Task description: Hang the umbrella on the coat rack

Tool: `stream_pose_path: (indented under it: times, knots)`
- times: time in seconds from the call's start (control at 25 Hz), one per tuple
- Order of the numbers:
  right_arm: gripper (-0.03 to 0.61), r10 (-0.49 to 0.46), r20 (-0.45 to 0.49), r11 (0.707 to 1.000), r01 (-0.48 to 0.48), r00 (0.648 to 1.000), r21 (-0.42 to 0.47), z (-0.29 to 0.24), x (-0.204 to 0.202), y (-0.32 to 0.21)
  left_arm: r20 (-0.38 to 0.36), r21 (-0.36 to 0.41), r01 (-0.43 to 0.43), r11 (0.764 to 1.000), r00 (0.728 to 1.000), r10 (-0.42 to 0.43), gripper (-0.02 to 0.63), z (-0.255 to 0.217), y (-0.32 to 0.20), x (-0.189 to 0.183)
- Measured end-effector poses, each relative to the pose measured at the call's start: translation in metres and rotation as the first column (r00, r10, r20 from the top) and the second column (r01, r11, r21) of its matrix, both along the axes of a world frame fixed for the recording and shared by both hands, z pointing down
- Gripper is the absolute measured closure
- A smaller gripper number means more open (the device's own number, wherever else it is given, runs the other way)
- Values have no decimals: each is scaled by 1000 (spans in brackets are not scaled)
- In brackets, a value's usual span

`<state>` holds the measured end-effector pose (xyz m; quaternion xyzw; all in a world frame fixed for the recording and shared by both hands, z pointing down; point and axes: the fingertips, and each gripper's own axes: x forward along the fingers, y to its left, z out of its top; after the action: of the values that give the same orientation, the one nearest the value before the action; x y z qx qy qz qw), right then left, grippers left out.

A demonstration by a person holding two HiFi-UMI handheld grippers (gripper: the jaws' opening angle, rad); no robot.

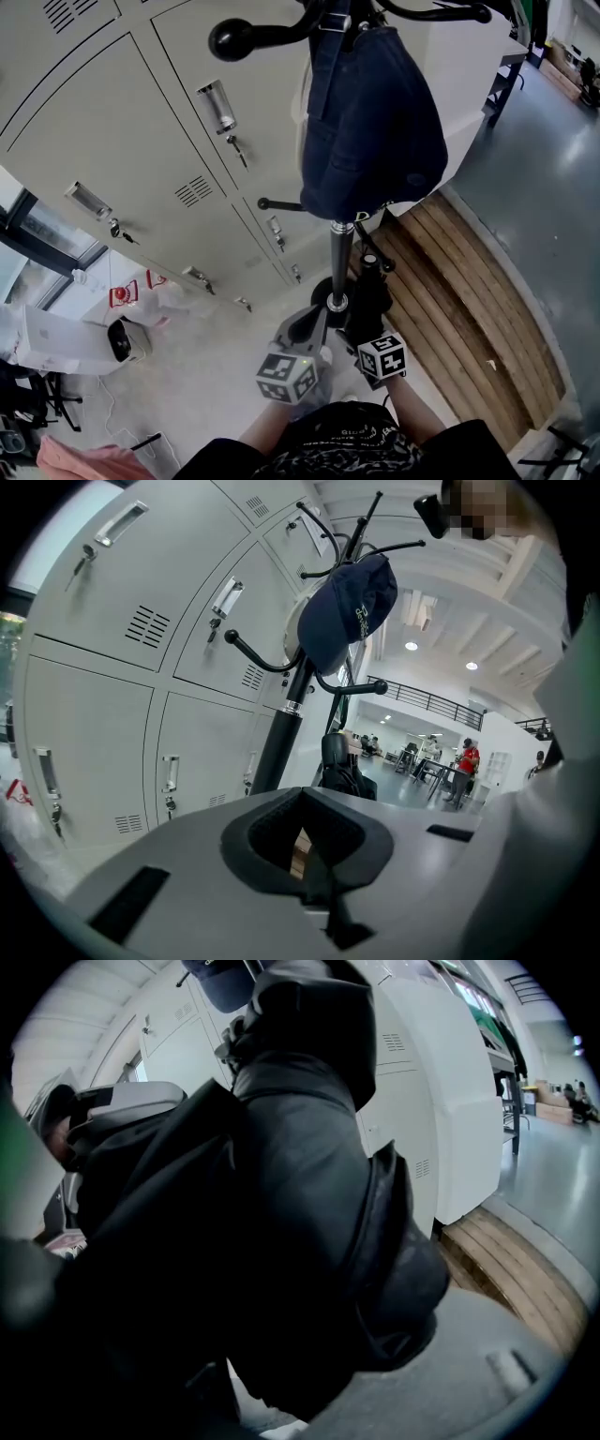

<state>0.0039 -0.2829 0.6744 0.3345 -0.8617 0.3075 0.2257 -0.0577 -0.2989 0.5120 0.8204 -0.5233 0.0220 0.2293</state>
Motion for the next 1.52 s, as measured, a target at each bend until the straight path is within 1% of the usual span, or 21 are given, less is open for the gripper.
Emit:
stream_pose_path:
  times: [0.08,0.2,0.32,0.52,0.64,0.72,0.8,0.92,1.0,1.16,1.2,1.36,1.44,1.52]
  knots:
    - [244,-5,13,1000,5,1000,-11,-1,-3,-1,-5,-9,0,1000,1000,0,603,4,-2,0]
    - [241,-9,3,1000,9,1000,-6,2,-6,-1,-11,-23,-4,1000,1000,3,603,9,-3,1]
    - [235,9,13,1000,-9,1000,-2,2,-6,-2,-18,-28,-17,999,1000,16,604,11,-5,4]
    - [206,19,13,1000,-19,1000,-9,4,-4,-4,-23,-35,-22,999,1000,21,604,14,-6,5]
    - [197,34,23,999,-33,999,-10,3,-3,-4,-53,-26,-31,999,998,29,604,11,-6,6]
    - [179,40,32,999,-39,999,-13,2,-3,-5,-81,-9,-46,999,996,45,604,6,-6,8]
    - [150,37,45,999,-36,998,-22,1,-4,-4,-77,-2,-56,998,995,55,604,5,-7,10]
    - [131,35,70,999,-33,997,-39,1,-6,-2,-75,-10,-56,998,996,55,604,8,-8,10]
    - [108,43,65,998,-40,997,-39,1,-6,-3,-77,-13,-55,998,996,54,604,9,-9,10]
    - [12,102,10,994,-102,995,-51,8,0,-12,-77,-15,-54,998,996,53,604,10,-12,10]
    - [-3,120,-2,991,-120,993,-57,10,3,-14,-77,-15,-54,998,996,53,604,10,-13,10]
    - [-8,187,-29,979,-189,982,-81,12,15,-22,-82,-15,-57,998,995,55,604,11,-16,11]
    - [-8,229,-7,970,-229,973,-87,9,19,-27,-83,-15,-56,998,995,55,604,10,-17,12]
    - [-8,234,12,970,-233,972,-76,5,20,-30,-83,-13,-57,998,995,56,604,10,-18,12]
